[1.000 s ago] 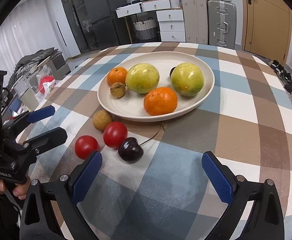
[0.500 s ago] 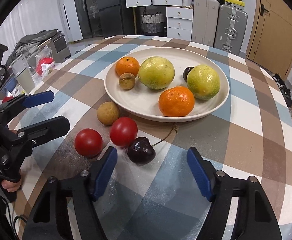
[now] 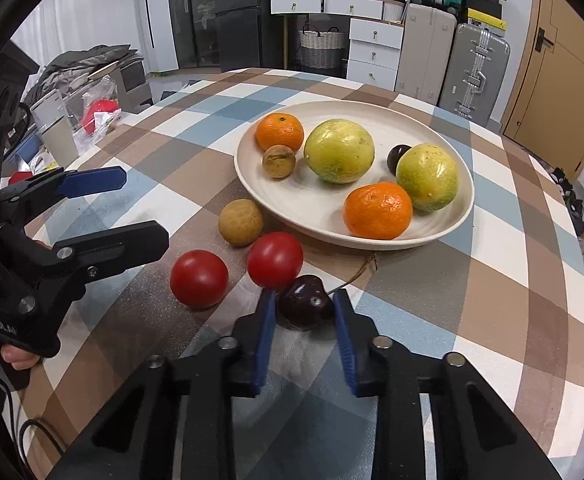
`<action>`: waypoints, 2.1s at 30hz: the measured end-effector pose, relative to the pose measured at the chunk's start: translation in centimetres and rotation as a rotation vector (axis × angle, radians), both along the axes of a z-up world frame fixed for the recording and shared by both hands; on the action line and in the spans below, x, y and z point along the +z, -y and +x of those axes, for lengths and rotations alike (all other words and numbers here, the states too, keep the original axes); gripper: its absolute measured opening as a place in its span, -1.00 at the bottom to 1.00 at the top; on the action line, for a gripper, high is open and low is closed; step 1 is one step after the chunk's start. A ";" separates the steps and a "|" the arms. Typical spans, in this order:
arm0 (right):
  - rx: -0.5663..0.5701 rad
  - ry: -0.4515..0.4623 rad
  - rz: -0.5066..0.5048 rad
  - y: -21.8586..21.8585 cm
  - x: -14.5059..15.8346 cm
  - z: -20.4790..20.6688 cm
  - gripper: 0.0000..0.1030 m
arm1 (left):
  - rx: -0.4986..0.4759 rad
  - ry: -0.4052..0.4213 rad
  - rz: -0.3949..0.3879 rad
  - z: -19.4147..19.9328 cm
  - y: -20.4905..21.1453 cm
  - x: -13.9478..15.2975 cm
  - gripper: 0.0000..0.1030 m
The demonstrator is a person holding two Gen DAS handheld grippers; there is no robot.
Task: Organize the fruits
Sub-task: 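Grasp a red tomato with the left gripper while the right gripper grasps a dark cherry, then carry the tomato and cherry onto the white plate and open both grippers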
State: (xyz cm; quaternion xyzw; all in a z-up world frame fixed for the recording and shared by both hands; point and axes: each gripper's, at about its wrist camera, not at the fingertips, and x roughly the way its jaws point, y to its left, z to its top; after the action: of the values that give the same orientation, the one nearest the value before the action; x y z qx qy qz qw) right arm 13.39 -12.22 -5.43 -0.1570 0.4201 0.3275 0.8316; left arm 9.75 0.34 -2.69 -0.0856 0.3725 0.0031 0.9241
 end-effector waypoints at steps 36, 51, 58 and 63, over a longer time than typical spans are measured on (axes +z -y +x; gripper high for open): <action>-0.088 -0.027 0.107 4.8 1.1 -1.5 -0.47 | -0.265 -0.120 0.042 1.7 5.5 -1.9 -0.14; -0.093 -0.024 0.120 5.3 1.3 -1.4 -0.47 | -0.242 -0.026 0.011 0.6 4.3 -0.4 -0.45; -0.087 -0.007 0.123 5.2 2.0 -1.6 -0.47 | -0.212 0.046 0.002 0.0 3.5 1.2 -0.45; -0.096 0.005 0.153 5.5 2.8 -1.5 -0.47 | -0.178 0.094 0.008 -0.5 2.9 2.8 -0.45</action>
State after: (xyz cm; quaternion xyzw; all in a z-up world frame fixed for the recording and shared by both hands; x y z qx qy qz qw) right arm 11.87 -17.68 -2.63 -0.0734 0.3990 0.3180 0.8569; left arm 9.24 -2.59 0.09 -0.0485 0.3348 -0.0816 0.9375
